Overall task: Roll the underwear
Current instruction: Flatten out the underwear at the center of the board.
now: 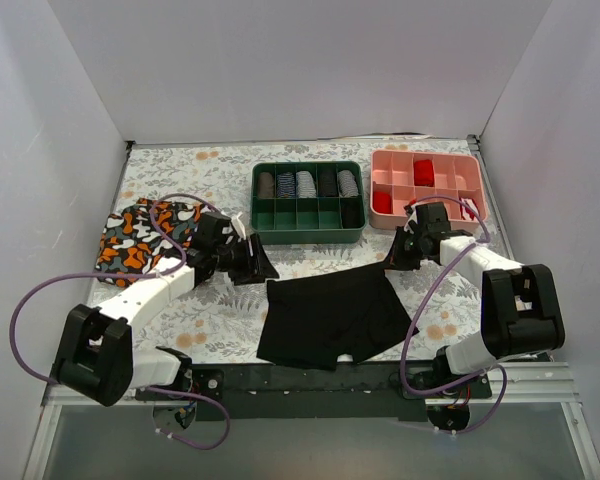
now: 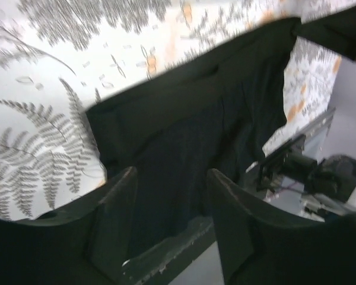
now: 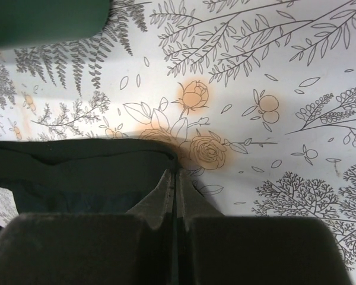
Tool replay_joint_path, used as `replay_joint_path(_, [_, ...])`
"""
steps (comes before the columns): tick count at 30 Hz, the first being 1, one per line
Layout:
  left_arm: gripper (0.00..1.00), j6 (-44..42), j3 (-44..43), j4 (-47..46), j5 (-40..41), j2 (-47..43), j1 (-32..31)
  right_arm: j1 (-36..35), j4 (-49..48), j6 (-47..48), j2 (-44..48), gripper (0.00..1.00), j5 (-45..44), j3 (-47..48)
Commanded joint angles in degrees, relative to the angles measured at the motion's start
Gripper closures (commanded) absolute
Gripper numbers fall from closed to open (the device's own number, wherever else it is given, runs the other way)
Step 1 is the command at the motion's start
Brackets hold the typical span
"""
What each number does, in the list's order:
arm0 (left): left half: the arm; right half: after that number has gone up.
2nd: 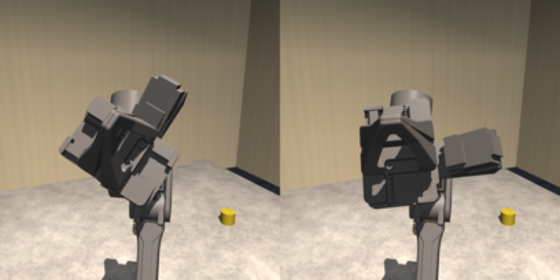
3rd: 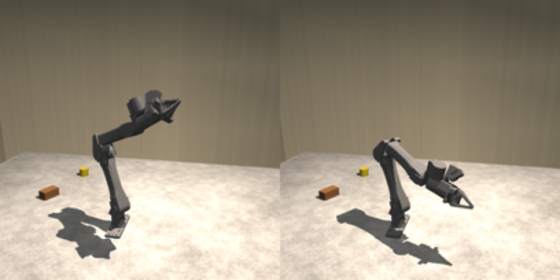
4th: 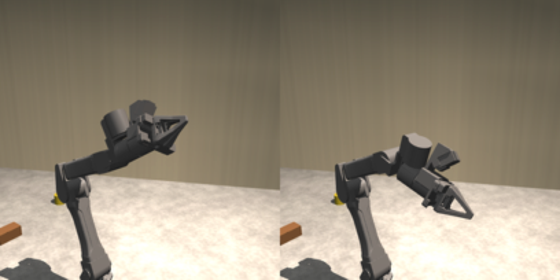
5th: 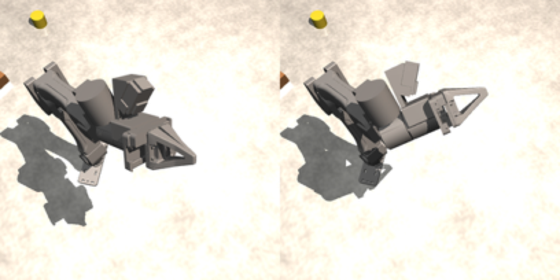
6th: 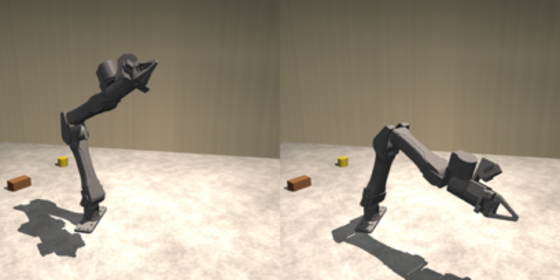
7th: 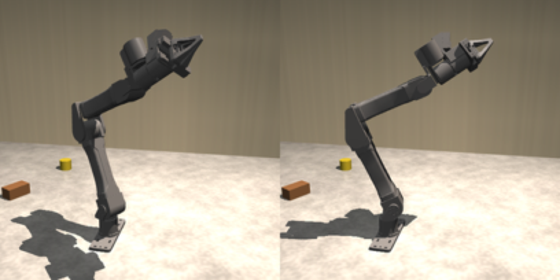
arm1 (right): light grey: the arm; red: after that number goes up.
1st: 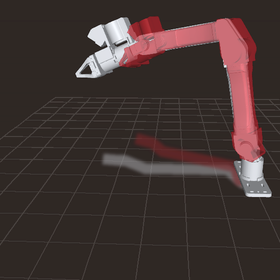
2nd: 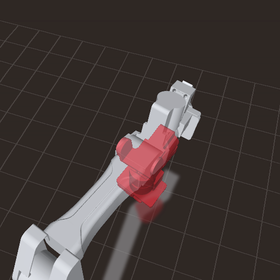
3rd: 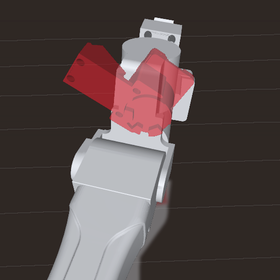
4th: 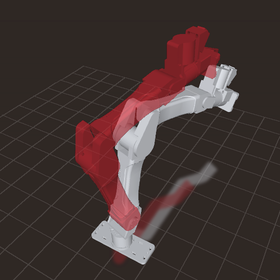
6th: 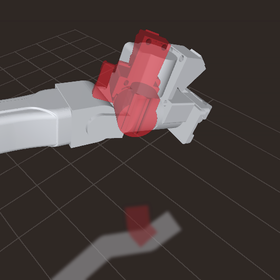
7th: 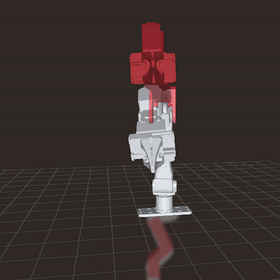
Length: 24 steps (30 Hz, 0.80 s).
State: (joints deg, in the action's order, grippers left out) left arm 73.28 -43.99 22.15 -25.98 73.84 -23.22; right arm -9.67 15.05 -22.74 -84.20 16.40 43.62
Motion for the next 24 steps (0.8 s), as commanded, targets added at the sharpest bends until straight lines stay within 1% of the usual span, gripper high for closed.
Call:
replay_joint_path(1, [0.53, -0.2, 5.2, -1.7, -8.2, -3.1, -0.2, 0.3, -2.2, -0.7, -1.7, 0.99, -0.7, -0.2])
replay_joint_path(3, [0.55, 0.6, 6.4, -5.3, -11.9, -3.1, -0.3, 0.4, -2.9, -0.9, -1.4, 0.99, -0.7, -0.7])
replay_joint_path(5, [0.57, 2.0, 7.4, -8.2, -13.7, -2.2, -0.4, 0.4, -2.7, -0.8, -1.0, 0.99, -0.3, -0.8])
replay_joint_path(6, [0.58, 3.2, 8.0, -12.2, -14.4, -1.8, -0.4, 0.3, -2.6, -0.4, -0.7, 0.99, -0.1, -0.8])
replay_joint_path(10, [0.60, 3.3, 8.4, -16.3, -10.5, 3.7, -0.4, 0.3, -2.7, -0.2, -0.6, 0.99, 0.3, -0.7])
replay_joint_path(11, [0.61, 3.2, 8.3, -18.0, -10.6, 4.8, -0.4, 0.3, -2.7, -0.2, -0.7, 0.99, 0.8, -0.7])
replay_joint_path(16, [0.63, 3.0, 7.2, -19.9, -9.1, 11.8, -0.5, 0.4, -2.1, -0.1, 0.1, 0.99, 1.0, -0.6])
replay_joint_path(17, [0.64, 2.9, 7.5, -20.2, -8.2, 13.2, -0.5, 0.4, -1.7, 0.0, 0.6, 0.96, 0.4, -0.3])
replay_joint_path(18, [0.64, 2.4, 7.5, -20.2, -7.3, 13.6, -0.4, 0.3, -1.2, 0.2, 2.3, 0.88, 0.0, 0.1])
replay_joint_path(20, [0.65, 1.6, 7.7, -20.5, -4.6, 13.9, -0.4, 0.3, 0.7, 0.7, 5.0, 0.81, -1.5, 0.2])
replay_joint_path(21, [0.65, 1.3, 7.5, -20.4, -4.2, 13.8, -0.4, 0.4, 1.6, 0.7, 8.3, 0.70, -1.8, 0.3])
replay_joint_path(23, [0.65, 0.6, 7.0, -20.7, -3.3, 13.5, -0.4, -0.3, 4.0, 1.5, 12.2, 0.57, -2.3, 0.2])
replay_joint_path(24, [0.64, 0.4, 6.7, -20.6, -2.9, 13.0, -0.4, -0.5, 4.7, 1.7, 16.1, 0.48, -1.9, 0.1])
